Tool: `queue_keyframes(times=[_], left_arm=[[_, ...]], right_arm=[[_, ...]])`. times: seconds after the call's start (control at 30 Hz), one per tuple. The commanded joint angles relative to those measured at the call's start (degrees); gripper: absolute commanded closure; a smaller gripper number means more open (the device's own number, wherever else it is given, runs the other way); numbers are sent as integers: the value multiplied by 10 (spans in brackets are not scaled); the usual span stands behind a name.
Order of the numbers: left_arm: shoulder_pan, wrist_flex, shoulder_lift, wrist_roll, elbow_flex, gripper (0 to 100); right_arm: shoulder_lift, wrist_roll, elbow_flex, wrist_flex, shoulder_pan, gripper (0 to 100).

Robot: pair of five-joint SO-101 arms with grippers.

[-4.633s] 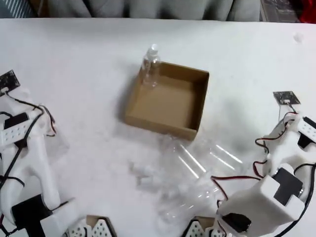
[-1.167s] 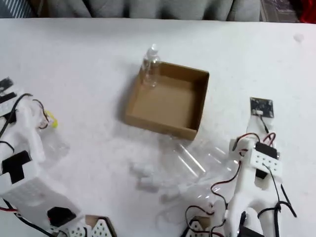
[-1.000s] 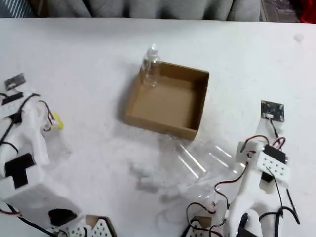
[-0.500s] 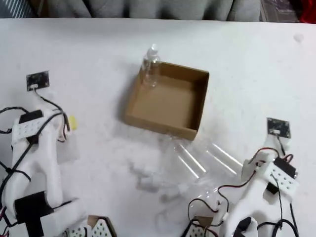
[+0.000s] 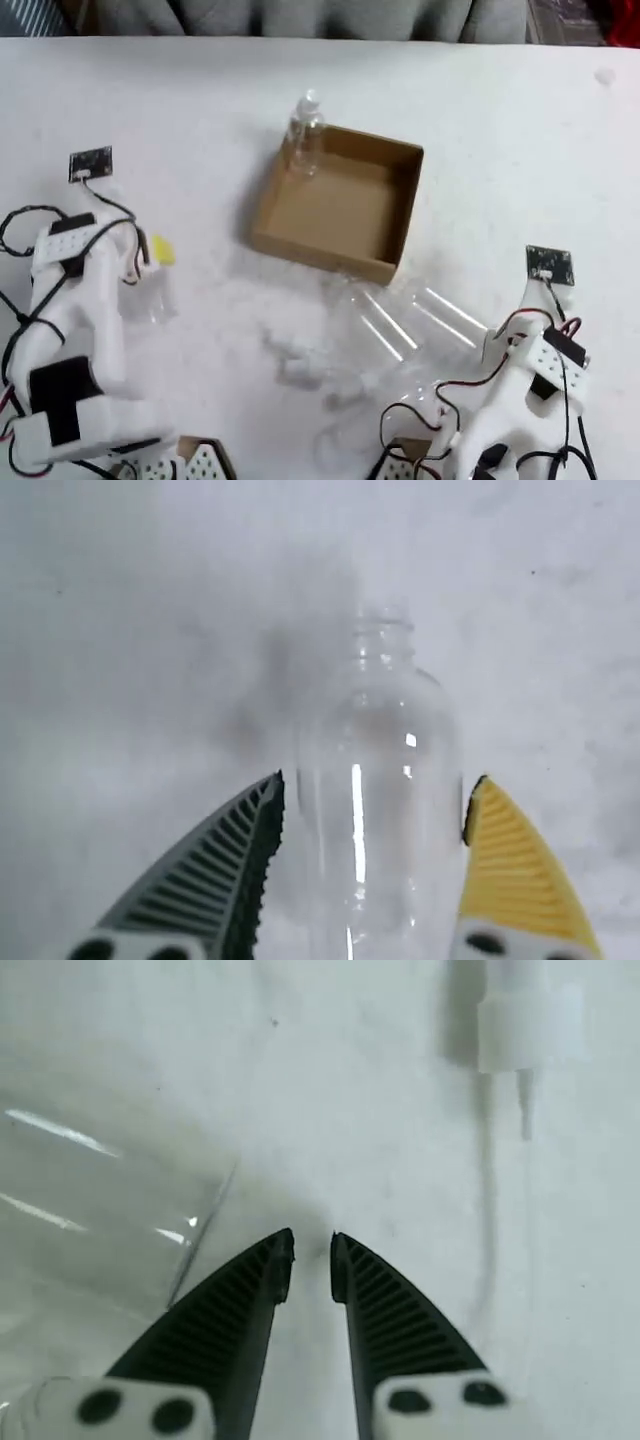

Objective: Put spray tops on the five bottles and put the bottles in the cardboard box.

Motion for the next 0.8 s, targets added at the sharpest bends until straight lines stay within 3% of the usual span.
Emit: queue_keyframes(times=[0.0,0.37,0.6,0.77], left_arm=[[6,20,34,-3,-72,732],[23,46,52,-6,-98,737],[23,46,55,-7,-99,985],[25,46,52,-46,-97,979]], right_arm=[[-14,12,-2,-13,-7,961],[-15,14,0,-16,-16,961],[-14,16,0,-17,-25,961],[-14,16,0,-17,-25,961]])
